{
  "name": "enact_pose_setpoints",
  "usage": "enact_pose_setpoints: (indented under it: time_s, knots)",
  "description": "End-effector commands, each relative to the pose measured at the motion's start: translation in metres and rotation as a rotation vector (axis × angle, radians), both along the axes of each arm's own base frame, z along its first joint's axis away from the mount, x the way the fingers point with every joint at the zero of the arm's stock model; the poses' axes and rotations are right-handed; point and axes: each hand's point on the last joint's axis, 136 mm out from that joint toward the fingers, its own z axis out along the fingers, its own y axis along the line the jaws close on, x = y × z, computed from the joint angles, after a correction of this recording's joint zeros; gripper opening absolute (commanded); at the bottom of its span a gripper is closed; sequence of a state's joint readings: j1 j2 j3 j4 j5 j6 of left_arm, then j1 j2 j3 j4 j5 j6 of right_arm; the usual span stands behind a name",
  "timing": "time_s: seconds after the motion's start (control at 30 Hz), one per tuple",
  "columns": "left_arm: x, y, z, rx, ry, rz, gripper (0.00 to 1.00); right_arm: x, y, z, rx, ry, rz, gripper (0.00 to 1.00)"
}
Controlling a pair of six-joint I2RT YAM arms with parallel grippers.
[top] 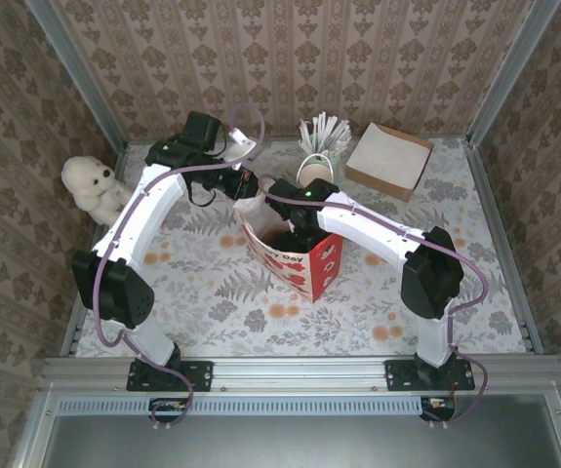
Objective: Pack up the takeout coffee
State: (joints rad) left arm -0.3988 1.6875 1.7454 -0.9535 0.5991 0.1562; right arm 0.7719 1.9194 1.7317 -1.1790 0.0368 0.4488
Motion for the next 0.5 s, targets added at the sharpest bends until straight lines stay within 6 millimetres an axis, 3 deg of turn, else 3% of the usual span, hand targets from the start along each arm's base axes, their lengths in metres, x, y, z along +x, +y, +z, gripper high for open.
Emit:
enact_pose_setpoints:
  time_s: [0.0,0.23,0.47]
  knots:
    - [-0.0048,-0.0046,0.0149,-0.026,-0.004,-0.008,0.00,0.0007,-0.0032,0.0147,0.003,-0.013,-0.012,1.00]
    - [-0.0067,-0.0092,0.0173,-0.024,-0.007,-0.015,0.00,-0.0028,-0.0023,0.0096,-0.012,0.027,-0.024,1.00]
    - [-0.0080,-0.0119,0.0131,-0.015,0.005,-0.021,0.00,0.0011,0.0050,0.0190,-0.001,0.023,-0.031,1.00]
